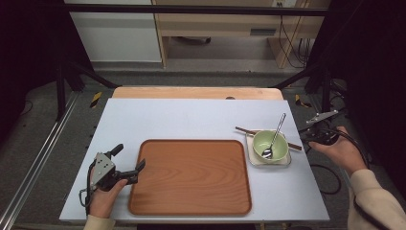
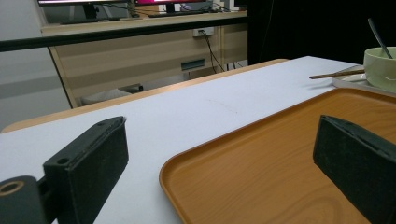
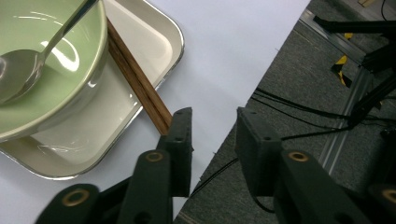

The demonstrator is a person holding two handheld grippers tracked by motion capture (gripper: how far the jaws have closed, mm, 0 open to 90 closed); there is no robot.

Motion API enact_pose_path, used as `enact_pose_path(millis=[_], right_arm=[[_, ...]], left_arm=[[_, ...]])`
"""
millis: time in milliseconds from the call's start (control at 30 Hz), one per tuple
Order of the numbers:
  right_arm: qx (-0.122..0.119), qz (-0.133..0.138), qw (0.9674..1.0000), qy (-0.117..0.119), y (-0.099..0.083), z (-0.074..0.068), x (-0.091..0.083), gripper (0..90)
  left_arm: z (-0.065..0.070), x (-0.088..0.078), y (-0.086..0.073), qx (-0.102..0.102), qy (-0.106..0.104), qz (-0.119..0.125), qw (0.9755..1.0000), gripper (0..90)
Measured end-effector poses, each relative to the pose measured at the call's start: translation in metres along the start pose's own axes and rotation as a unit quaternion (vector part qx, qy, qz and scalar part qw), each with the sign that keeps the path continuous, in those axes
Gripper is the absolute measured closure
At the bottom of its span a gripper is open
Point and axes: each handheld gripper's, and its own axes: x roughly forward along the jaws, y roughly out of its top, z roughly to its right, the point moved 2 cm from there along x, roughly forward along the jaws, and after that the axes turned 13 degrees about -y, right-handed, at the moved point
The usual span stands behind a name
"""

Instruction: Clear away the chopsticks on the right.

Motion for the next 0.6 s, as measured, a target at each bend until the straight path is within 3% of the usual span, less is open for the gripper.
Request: enact_pose_path(millis=[267, 600], right_arm=[[-0.004, 0.002, 0.9999, 0.011, -0.005, -0.005, 0.007, 76.4], [-0.008, 0.001, 0.9996, 0.026, -0.006, -0.016, 0.02, 77.6]], left_arm=[[0.0, 0.0, 0.0, 0.001, 0.0, -0.003, 1.0, 2.9], [0.0, 0.0, 0.0, 0.004, 0.0, -0.005, 1.0, 2.9]])
